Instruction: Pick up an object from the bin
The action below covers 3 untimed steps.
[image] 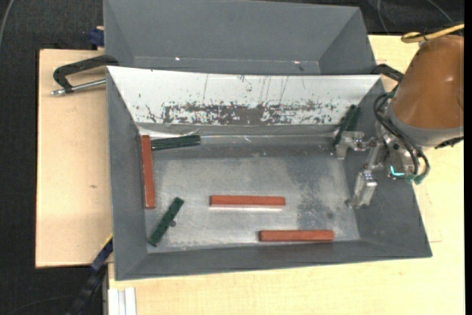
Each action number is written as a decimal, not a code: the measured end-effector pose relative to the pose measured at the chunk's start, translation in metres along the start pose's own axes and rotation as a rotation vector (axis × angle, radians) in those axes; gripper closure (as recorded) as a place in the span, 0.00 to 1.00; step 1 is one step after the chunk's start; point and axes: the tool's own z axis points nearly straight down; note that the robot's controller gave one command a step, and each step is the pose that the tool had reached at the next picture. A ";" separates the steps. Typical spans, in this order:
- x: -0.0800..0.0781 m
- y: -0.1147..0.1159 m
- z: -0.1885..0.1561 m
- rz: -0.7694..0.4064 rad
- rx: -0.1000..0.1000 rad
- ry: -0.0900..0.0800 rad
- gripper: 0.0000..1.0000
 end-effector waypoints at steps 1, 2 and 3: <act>0.024 0.066 -0.013 -0.156 -0.001 -0.005 0.00; 0.024 0.105 0.082 -0.202 -0.002 0.000 0.00; 0.014 0.151 0.079 -0.310 0.000 -0.011 0.00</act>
Offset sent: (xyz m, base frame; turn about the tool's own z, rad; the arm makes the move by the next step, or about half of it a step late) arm -0.0246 0.0629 0.0120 -0.1529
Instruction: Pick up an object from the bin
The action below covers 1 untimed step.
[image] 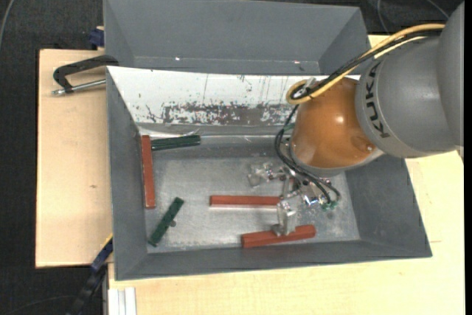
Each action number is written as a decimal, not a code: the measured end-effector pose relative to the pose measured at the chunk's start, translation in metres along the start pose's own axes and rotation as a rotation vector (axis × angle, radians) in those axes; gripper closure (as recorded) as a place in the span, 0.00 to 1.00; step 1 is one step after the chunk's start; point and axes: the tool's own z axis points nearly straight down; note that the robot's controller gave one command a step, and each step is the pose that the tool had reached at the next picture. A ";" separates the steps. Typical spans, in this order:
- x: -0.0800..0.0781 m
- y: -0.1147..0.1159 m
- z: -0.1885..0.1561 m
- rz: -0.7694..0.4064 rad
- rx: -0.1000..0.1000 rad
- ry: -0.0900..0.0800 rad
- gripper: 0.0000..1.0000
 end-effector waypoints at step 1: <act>0.001 -0.002 0.001 0.004 0.001 0.002 1.00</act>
Offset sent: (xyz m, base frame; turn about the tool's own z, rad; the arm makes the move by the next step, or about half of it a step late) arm 0.0000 0.0000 0.0000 0.0000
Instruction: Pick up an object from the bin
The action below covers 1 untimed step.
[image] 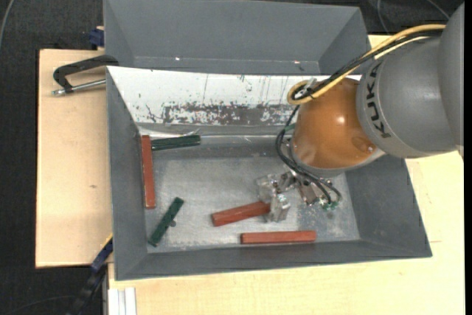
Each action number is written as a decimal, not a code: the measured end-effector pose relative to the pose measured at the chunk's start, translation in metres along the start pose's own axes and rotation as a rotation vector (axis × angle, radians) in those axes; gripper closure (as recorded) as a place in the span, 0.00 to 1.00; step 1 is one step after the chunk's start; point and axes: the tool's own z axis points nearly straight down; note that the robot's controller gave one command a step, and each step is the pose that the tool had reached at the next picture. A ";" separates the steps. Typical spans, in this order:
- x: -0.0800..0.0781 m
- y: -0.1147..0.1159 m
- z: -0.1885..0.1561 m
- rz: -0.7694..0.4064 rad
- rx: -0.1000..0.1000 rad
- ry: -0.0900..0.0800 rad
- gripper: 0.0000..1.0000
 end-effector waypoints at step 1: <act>-0.042 0.069 -0.167 -0.238 0.001 -0.011 1.00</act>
Offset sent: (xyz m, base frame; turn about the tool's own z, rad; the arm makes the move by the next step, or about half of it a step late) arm 0.0162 0.0753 0.1622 -0.2358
